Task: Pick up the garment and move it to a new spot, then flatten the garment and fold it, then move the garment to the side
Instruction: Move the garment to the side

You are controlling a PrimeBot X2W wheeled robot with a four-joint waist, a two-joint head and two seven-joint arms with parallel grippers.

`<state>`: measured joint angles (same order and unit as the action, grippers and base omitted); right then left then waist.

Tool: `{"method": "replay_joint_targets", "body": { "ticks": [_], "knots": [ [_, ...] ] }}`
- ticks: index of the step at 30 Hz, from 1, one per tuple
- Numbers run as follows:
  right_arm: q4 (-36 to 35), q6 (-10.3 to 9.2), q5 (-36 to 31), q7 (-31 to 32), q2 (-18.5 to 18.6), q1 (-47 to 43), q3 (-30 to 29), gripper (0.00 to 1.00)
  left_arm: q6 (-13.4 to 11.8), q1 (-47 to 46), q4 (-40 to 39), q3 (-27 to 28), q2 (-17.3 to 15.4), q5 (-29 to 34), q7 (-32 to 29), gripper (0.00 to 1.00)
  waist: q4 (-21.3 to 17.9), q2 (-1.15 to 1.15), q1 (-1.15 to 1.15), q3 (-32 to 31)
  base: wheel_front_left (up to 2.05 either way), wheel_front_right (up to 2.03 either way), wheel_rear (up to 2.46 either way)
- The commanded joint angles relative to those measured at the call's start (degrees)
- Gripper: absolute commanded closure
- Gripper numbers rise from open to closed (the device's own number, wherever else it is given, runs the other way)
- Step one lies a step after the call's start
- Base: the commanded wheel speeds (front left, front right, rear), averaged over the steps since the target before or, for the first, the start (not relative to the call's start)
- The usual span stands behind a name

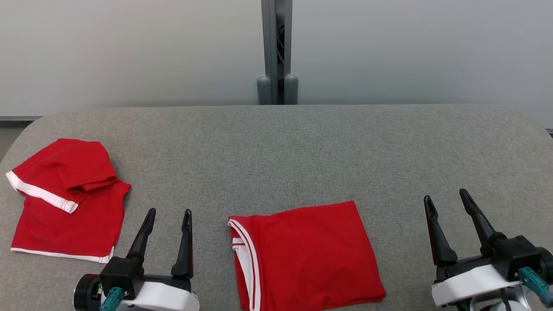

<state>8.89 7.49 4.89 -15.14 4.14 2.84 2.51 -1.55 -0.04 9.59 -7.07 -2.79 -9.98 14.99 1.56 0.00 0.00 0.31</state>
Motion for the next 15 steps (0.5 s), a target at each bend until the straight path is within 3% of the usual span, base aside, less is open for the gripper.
{"method": "replay_joint_targets", "body": {
  "ticks": [1,7,15],
  "knots": [
    [0.4,0.01,-0.3,0.0,0.2,-0.6,0.1,0.0,-0.1,0.6,-0.3,0.1,-0.2,0.3,0.2,0.0,0.1,0.0,0.0,0.0,0.0,0.0,0.0],
    [3.1,0.01,1.7,0.0,0.9,0.3,2.1,0.0,0.5,0.3,0.0,-0.4,-0.2,0.4,0.2,0.0,1.0,0.0,0.0,0.4,0.0,0.0,0.0],
    [16.1,0.0,15.7,0.7,5.8,5.0,14.0,0.0,1.4,-1.1,1.6,-1.0,-0.2,1.0,0.2,0.0,3.0,0.0,0.0,2.7,0.0,0.0,0.0]
  ]
}}
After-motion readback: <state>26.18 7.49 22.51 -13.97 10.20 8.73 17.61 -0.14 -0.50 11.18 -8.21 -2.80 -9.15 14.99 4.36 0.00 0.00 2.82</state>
